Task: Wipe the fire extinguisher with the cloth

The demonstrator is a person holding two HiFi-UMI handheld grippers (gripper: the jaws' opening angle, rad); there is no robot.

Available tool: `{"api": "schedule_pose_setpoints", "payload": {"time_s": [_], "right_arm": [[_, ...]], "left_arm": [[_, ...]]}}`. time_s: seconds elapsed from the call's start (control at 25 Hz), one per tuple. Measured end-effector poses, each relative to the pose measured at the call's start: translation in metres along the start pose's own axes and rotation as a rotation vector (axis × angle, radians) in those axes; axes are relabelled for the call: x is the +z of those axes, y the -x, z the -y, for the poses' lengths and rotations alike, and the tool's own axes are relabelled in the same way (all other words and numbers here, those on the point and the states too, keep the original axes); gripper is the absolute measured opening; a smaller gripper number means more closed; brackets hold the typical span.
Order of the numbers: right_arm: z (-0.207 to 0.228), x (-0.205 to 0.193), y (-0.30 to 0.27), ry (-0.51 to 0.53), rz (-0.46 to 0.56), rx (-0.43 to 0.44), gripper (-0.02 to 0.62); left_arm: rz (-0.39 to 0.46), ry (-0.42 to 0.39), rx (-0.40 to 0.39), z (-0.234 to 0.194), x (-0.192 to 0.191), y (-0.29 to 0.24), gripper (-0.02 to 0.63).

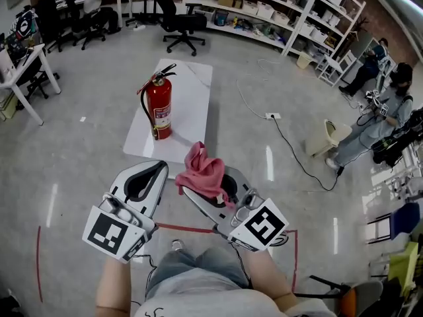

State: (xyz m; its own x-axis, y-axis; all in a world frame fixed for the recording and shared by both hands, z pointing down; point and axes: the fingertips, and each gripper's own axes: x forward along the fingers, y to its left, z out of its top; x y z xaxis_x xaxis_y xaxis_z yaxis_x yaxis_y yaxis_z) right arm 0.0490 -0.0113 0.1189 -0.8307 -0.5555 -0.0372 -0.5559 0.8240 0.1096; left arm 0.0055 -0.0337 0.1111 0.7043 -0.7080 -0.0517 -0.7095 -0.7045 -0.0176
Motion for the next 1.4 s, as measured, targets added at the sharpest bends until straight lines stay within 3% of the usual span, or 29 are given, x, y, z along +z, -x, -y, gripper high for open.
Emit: {"api": "schedule_pose_setpoints", "payload": {"time_s": [0.4, 0.6, 0.96, 1.12, 1.4], "right_arm": [[0.069, -0.020, -0.065, -0.027, -0.043, 0.030, 0.179], [0.133, -0.012, -0.102, -0.007, -0.018, 0.103, 0.178], [0.205, -0.038, -0.137, -0.003, -0.022, 0.198, 0.178], [0.231, -0.055, -0.160, -0.016, -0.038, 0.190, 0.178], [0.255, -0.089, -0.201, -0.040, -0.098, 0.131, 0.178]], "left_arm": [[-0.015, 0.040, 0.027, -0.070, -0.014, -0.051, 0.009], [-0.019, 0.024, 0.099, -0.113, -0.005, -0.100, 0.009], [-0.011, 0.009, 0.233, -0.148, -0.014, -0.146, 0.009], [-0.027, 0.005, 0.258, -0.164, -0.024, -0.154, 0.009], [-0.060, 0.060, 0.226, -0.208, -0.051, -0.162, 0.009]]}}
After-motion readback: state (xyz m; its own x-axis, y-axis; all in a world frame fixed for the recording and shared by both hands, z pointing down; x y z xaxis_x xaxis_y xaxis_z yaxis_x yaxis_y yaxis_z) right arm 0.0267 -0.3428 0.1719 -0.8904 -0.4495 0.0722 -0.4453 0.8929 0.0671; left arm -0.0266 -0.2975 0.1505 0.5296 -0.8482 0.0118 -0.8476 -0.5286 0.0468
